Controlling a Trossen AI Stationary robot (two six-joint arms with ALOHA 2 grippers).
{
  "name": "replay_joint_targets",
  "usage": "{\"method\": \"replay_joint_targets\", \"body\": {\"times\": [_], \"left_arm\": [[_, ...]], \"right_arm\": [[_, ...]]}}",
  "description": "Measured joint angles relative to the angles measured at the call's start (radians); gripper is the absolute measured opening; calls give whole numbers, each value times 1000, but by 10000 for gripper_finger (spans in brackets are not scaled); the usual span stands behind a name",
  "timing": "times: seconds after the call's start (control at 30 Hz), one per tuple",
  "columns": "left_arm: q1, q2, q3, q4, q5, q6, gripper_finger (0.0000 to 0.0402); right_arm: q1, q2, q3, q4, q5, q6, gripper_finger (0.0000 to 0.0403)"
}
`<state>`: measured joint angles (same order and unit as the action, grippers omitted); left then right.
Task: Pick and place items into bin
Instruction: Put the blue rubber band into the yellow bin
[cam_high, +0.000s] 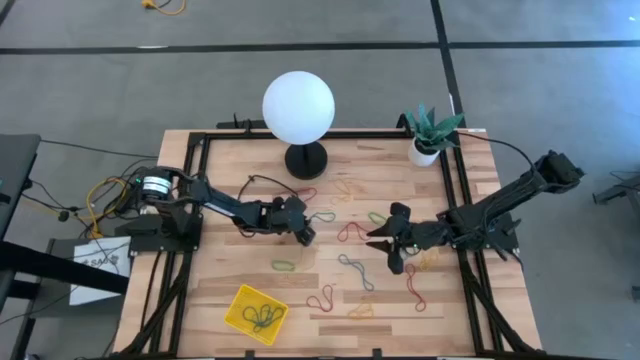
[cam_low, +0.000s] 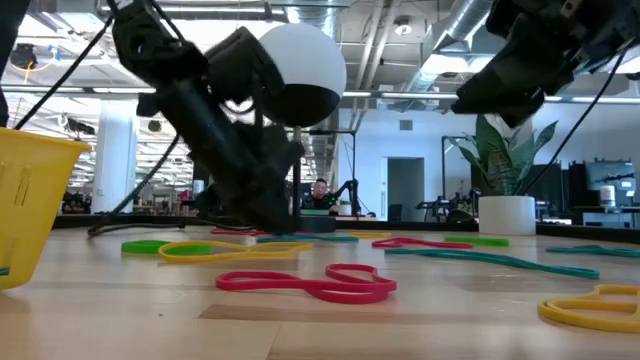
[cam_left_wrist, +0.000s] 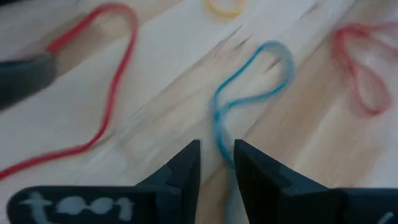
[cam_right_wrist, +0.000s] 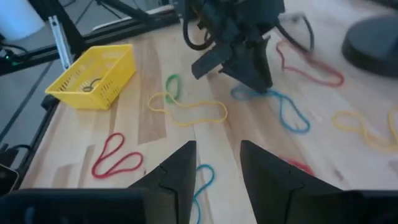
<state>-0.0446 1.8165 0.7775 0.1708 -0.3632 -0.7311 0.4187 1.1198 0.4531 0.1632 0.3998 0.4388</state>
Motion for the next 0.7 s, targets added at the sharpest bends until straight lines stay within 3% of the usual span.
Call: {"method": "replay_joint_targets", "body": {"times": [0.3, 0.53, 0.7], "left_arm": [[-1, 47, 4, 86, -25, -14, 83], [1, 45, 3, 76, 22, 74, 10], [-3, -51, -3, 15, 221, 152, 2]], "right_arm": [[0, 53, 0, 7, 0, 32, 118], [0, 146, 1, 46, 0, 62, 118], [24, 175, 1, 135, -14, 145, 118]]}}
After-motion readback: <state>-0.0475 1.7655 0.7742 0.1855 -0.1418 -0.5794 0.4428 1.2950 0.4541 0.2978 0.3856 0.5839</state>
